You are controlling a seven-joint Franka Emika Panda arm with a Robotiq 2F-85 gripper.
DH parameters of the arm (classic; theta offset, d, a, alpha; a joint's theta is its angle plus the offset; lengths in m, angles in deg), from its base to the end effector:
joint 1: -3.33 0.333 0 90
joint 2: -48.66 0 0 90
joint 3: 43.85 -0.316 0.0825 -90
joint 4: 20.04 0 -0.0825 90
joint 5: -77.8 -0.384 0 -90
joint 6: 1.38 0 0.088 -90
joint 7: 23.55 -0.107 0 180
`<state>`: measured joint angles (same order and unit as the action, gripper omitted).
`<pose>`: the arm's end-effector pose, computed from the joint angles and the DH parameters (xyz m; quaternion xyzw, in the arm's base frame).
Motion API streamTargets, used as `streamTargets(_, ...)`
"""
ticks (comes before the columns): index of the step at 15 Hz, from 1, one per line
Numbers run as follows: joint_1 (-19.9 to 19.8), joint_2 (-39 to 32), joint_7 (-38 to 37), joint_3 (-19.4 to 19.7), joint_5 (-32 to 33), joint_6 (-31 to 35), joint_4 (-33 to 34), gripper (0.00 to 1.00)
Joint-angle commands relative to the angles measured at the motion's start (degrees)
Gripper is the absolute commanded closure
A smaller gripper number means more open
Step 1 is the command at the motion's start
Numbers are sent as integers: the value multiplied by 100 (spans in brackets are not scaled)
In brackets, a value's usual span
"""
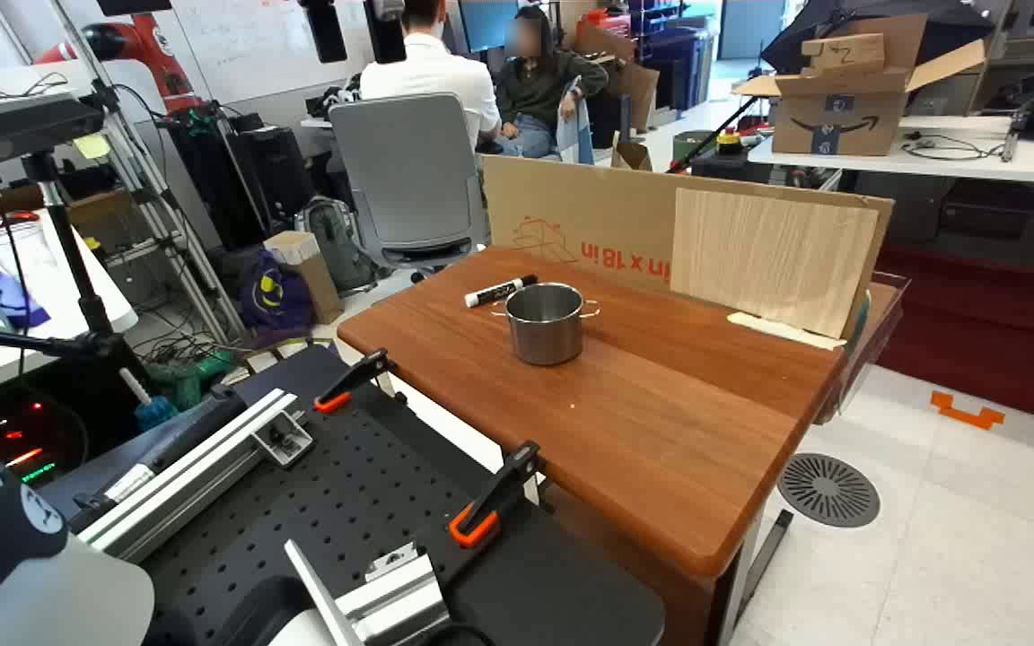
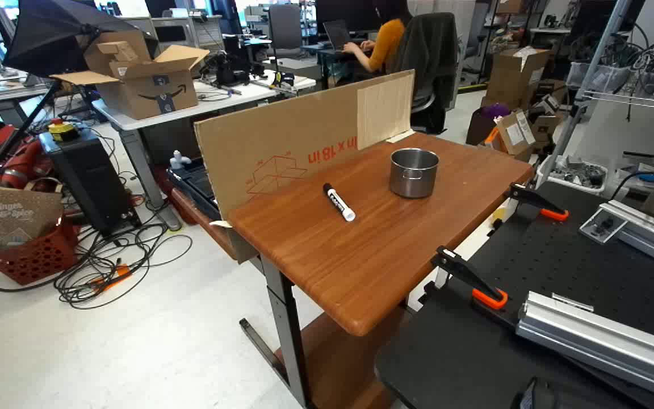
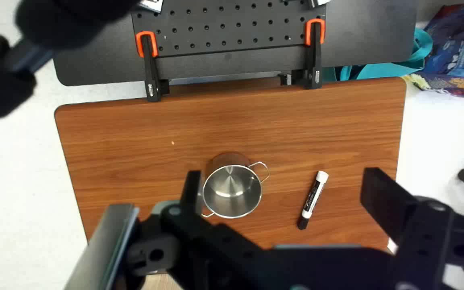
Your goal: Put the black marker in the pot
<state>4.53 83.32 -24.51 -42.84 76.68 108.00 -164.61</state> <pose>0.3643 0.0023 0.4788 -0.9999 0.0084 0.0048 0.0142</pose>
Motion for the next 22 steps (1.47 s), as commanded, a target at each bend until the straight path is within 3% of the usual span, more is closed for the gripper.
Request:
streamTargets(1,-46,-3,22,-38,-22,-14,13,0)
streamTargets(15,-20,-61,-39,-32,-138,74,19,0)
streamTargets(22,225,-1395,-1259,-670,-893,1191,312,0)
